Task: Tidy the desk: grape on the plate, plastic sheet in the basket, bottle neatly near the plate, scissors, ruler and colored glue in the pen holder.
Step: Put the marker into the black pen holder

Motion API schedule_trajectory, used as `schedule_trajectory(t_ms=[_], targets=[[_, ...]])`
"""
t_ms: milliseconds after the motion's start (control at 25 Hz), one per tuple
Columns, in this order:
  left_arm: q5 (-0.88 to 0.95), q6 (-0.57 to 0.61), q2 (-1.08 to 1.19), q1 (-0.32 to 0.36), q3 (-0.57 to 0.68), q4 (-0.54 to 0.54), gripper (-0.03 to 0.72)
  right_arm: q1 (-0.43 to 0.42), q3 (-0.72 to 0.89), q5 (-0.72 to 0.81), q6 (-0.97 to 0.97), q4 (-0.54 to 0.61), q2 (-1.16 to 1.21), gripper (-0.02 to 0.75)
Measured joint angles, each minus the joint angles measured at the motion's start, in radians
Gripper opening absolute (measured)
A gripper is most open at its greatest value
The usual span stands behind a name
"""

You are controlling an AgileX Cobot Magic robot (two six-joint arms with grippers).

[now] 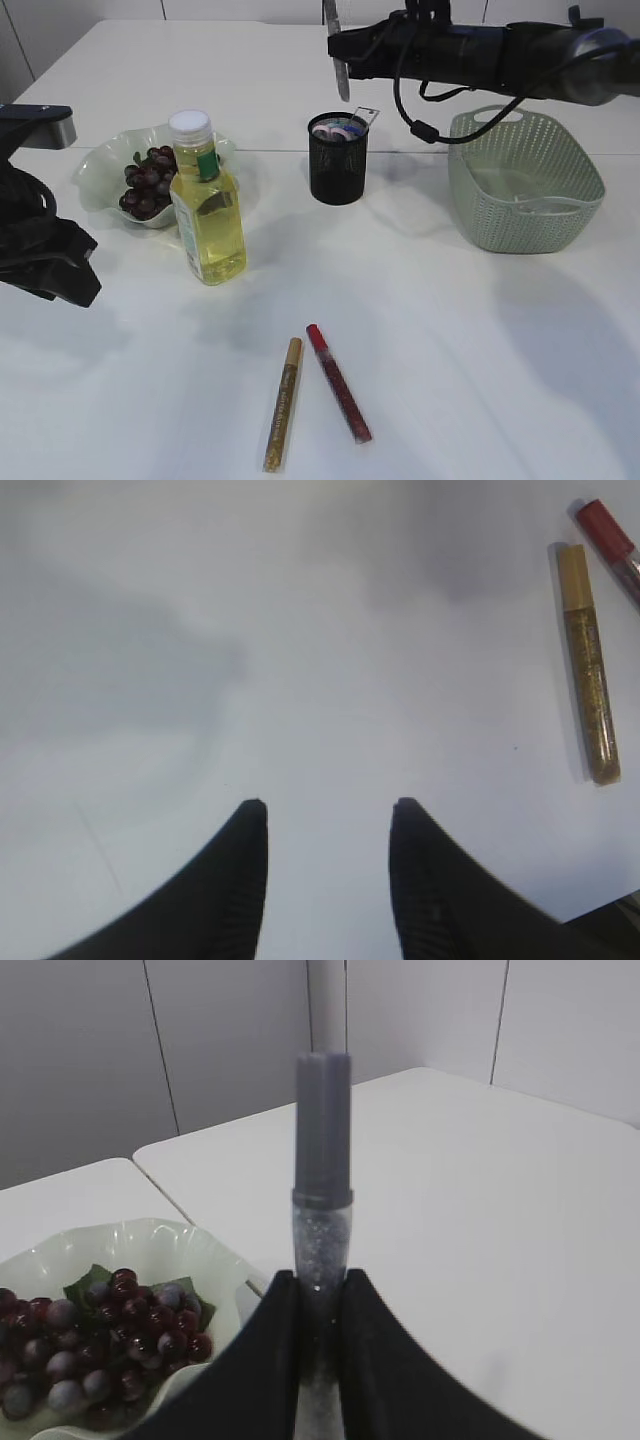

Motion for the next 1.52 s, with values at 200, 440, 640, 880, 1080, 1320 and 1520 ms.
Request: schedule_trajectory(t_ms=[200,440,640,880,1080,1320,1520], targets=[[0.0,0.0,0.0,0.0,0.0,0.0,0.298,0.0,-0.074,-0.006,-0.002,0.004,0.066,0.099],[0.0,0.0,0.0,0.0,0.0,0.0,0.298,0.0,-0.081,-0.006,0.065,0.006,0.104,0.123],[0.0,0.0,0.0,0.0,0.0,0.0,0.298,0.0,-0.081,-0.006,0.085,0.006,0.104,0.234],[0.0,0.0,0.0,0.0,0.0,0.0,0.298,0.0,-0.081,-0.007,0.144,0.006,0.104,0.293],[0.0,0.0,0.0,0.0,0.0,0.0,0.298,0.0,-0.081,-0.059,0.339,-0.11,0.083,0.295],[0.0,0.0,0.0,0.0,0.0,0.0,0.298,0.01,-0.081,-0.003,1.005,-0.775,-0.101,0.295],[0.0,0.0,0.0,0.0,0.0,0.0,0.298,0.072,-0.083,0.328,1.649,-1.314,-0.226,0.296]])
